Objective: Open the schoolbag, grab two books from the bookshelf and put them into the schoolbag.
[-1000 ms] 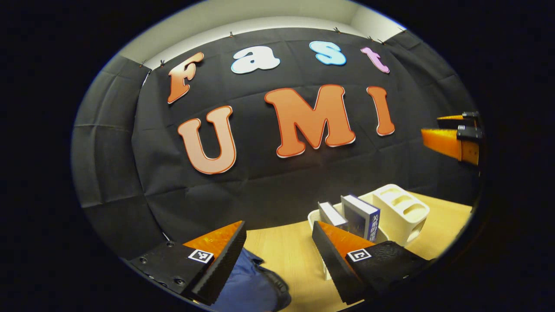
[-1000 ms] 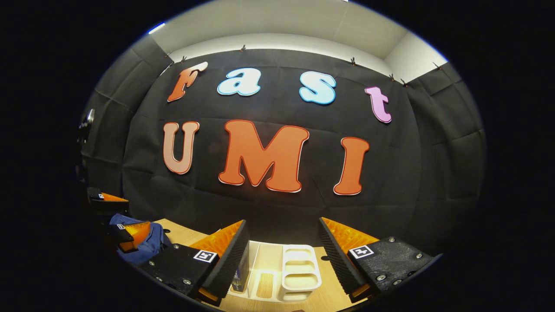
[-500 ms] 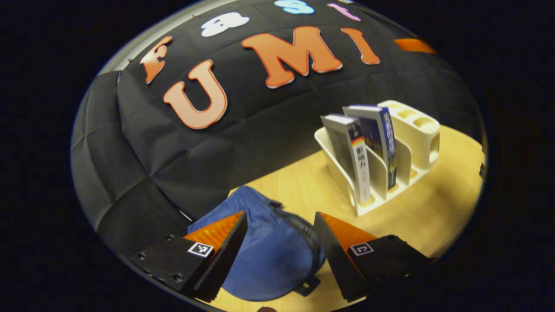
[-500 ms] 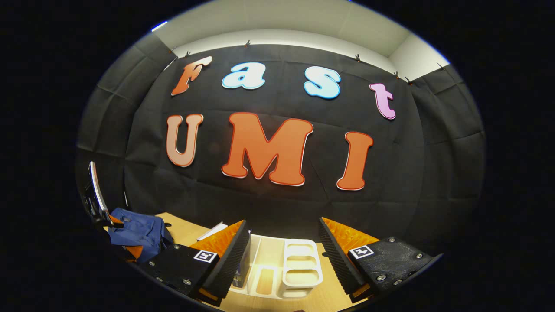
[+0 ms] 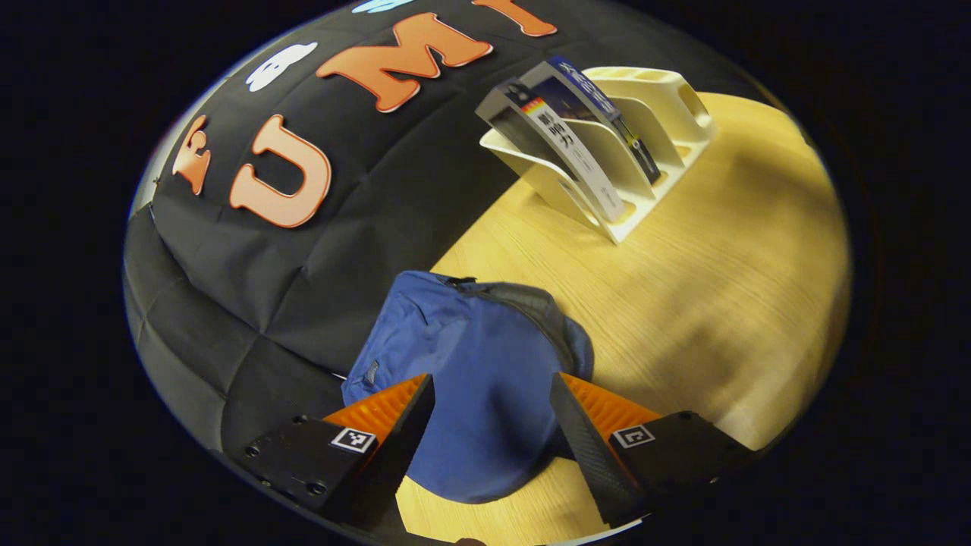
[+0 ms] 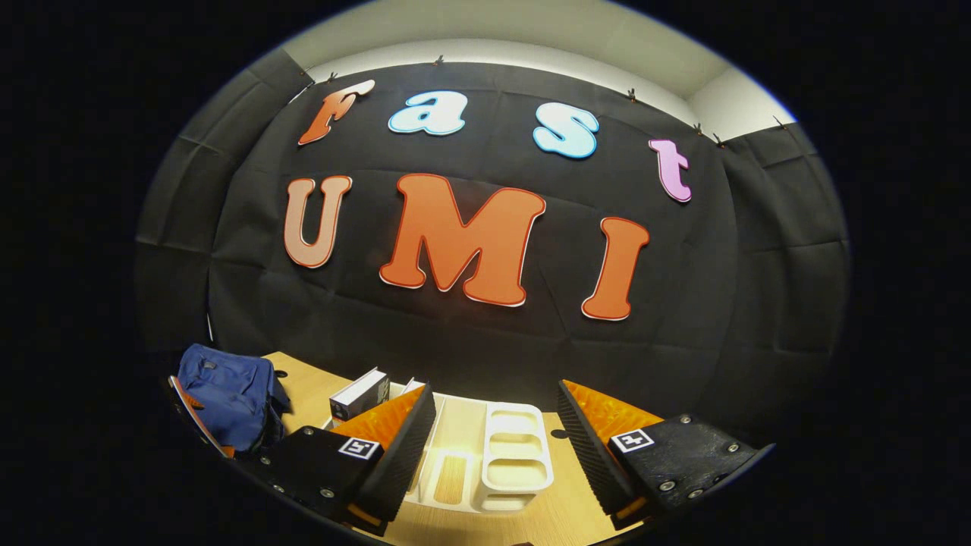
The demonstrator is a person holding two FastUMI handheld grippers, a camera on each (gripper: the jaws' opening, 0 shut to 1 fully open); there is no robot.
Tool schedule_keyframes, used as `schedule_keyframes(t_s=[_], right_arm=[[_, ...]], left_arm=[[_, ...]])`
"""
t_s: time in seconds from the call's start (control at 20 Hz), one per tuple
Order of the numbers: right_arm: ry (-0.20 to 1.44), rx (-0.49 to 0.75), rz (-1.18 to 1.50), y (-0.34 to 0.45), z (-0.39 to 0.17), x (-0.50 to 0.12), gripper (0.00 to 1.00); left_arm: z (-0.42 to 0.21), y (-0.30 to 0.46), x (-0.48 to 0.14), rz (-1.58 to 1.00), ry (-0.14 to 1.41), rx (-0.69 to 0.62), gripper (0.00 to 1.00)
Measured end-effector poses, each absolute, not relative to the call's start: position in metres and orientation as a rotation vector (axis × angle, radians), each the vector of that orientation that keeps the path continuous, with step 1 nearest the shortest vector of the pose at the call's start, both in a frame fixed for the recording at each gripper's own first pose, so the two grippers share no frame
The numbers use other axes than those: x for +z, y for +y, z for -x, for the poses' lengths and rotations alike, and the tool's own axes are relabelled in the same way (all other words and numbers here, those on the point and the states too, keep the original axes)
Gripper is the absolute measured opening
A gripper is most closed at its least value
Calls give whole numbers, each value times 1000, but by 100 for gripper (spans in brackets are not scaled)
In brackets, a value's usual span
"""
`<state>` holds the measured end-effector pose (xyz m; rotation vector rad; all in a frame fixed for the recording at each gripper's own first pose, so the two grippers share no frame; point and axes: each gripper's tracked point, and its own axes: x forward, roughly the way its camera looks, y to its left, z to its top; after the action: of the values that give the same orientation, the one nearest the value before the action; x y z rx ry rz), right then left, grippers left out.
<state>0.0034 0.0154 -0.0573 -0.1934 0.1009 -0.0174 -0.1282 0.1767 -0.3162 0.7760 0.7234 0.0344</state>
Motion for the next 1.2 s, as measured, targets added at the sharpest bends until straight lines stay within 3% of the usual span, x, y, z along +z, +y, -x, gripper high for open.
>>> schedule_keyframes(t_s=[0.65,0.8,1.0,1.1,1.15,1.2], right_arm=[[103,-14,196,26,-13,-61,95],[101,-15,196,27,-13,-62,95],[101,-15,194,28,-12,-62,95],[95,-15,194,28,-11,-60,95],[93,-12,194,29,-12,-59,95],[94,-10,193,30,-12,-59,95]], left_arm=[[137,199,-351,-819,815,49,96],[137,196,-356,-842,812,31,90],[141,189,-364,-818,851,-16,72],[138,191,-356,-838,837,-13,55],[137,190,-351,-836,828,-13,31],[137,189,-346,-827,822,-16,26]])
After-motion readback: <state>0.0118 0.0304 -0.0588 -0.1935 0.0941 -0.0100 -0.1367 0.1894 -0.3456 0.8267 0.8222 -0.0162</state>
